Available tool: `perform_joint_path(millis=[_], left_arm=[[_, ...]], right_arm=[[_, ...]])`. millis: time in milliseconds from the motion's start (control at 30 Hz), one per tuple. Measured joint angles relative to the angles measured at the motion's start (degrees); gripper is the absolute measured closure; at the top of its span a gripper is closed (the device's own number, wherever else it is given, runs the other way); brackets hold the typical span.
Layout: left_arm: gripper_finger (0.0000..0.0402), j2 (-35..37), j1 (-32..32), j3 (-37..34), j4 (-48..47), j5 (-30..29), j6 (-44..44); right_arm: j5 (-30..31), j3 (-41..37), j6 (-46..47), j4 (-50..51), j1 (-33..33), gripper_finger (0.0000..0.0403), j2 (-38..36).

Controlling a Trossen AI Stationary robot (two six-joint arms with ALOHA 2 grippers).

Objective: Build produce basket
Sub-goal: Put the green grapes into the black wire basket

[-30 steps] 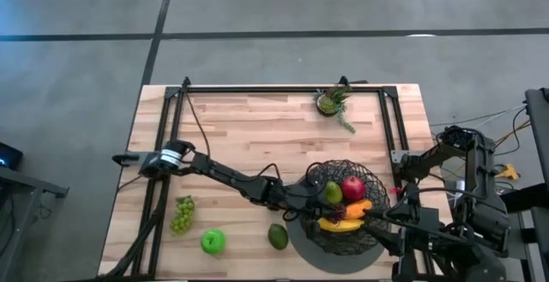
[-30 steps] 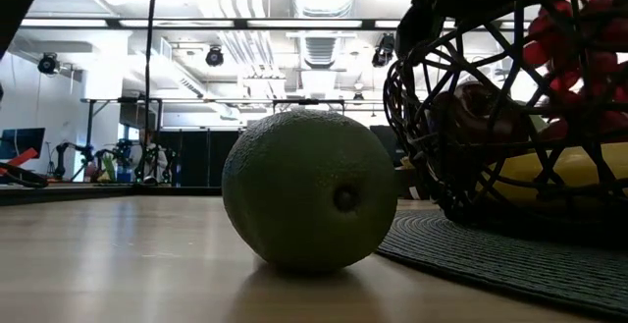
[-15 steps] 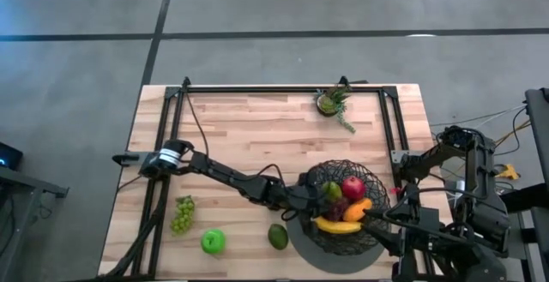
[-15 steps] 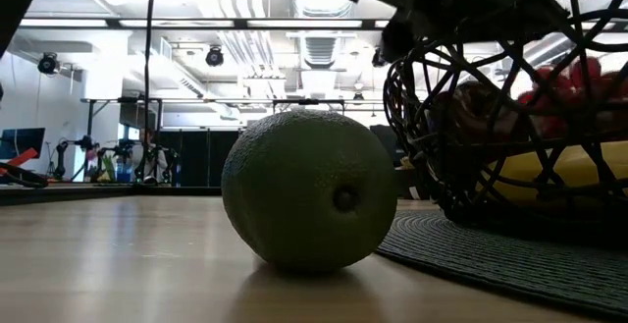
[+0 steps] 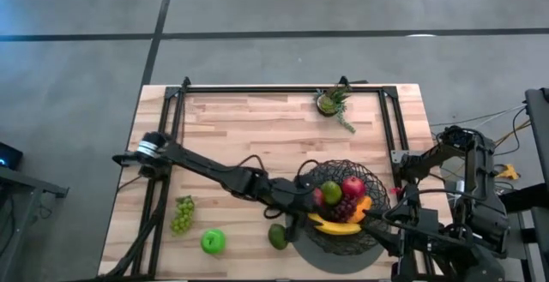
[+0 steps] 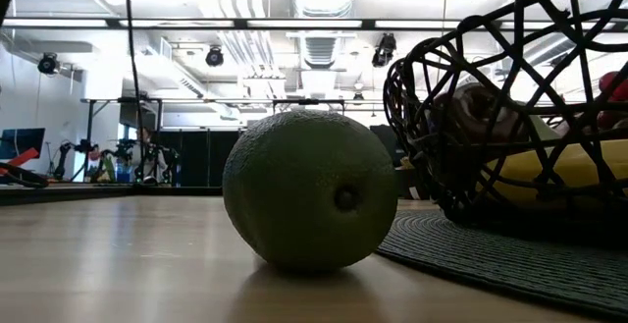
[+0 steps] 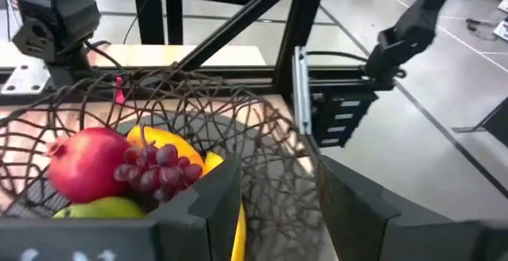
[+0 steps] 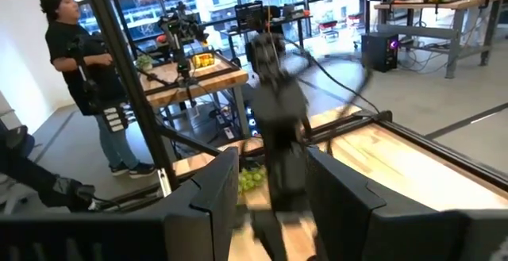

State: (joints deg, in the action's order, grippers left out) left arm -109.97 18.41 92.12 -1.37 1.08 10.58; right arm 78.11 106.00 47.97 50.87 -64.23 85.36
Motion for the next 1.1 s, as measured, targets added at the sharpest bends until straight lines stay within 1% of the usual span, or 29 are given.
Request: perform_joint_path(millis=[133,233,333,400,467,567,633,700,767,833,900,1000,1100], left_arm=[[0.0258,5.44,0.81,-0.03,-11.79,-1.96,6.46],[0.0258,9.04,1.61,-0.13,-25.00,-3.87,12.94],[0.0258,11.36,2.99,-0.94,-38.57,-8.02,18.18],[0.0258,12.16,3.88,-2.42,-43.48,-10.65,22.76],[0.0258,13.25,4.84,-5.61,-47.64,-11.61,28.90],[0.0258,15.01,5.93,-11.18,-49.12,-9.82,38.13],[0.0258,16.54,6.53,-15.80,-51.26,-7.61,45.73],[0.0258,18.99,7.68,-21.03,-51.12,-5.02,53.58],[0.0257,21.85,8.47,-26.44,-52.39,-1.48,59.45],[0.0254,25.10,9.71,-31.82,-51.58,0.86,64.79],[0.0246,28.70,10.60,-36.96,-52.24,1.96,70.41],[0.0222,34.68,11.72,-43.90,-52.06,2.62,79.54],[0.0191,40.48,11.81,-48.96,-51.22,3.28,84.35]], right_arm=[[0.00,-2.12,2.13,0.01,0.13,0.0271,0.02],[-0.02,-4.57,5.46,0.03,0.13,0.0271,0.02],[-0.04,-6.75,8.61,0.13,0.13,0.0271,0.04],[-0.02,-8.11,11.02,0.04,0.13,0.0271,0.04],[-0.02,-9.25,12.87,0.03,0.13,0.0271,0.04],[-0.04,-10.10,15.14,0.00,0.13,0.0271,0.04],[0.02,-10.45,15.92,-0.18,0.13,0.0271,0.04],[-0.02,-10.57,16.25,-0.17,0.13,0.0271,0.04],[-0.02,-10.61,15.82,-0.24,0.13,0.0271,0.04],[0.04,-10.61,15.18,-0.18,0.13,0.0271,0.04],[0.16,-10.61,14.17,-0.21,0.22,0.0271,0.04],[0.55,-10.61,13.54,-0.20,0.71,0.0271,0.04],[0.57,-10.61,12.85,-0.17,1.45,0.0271,0.04]])
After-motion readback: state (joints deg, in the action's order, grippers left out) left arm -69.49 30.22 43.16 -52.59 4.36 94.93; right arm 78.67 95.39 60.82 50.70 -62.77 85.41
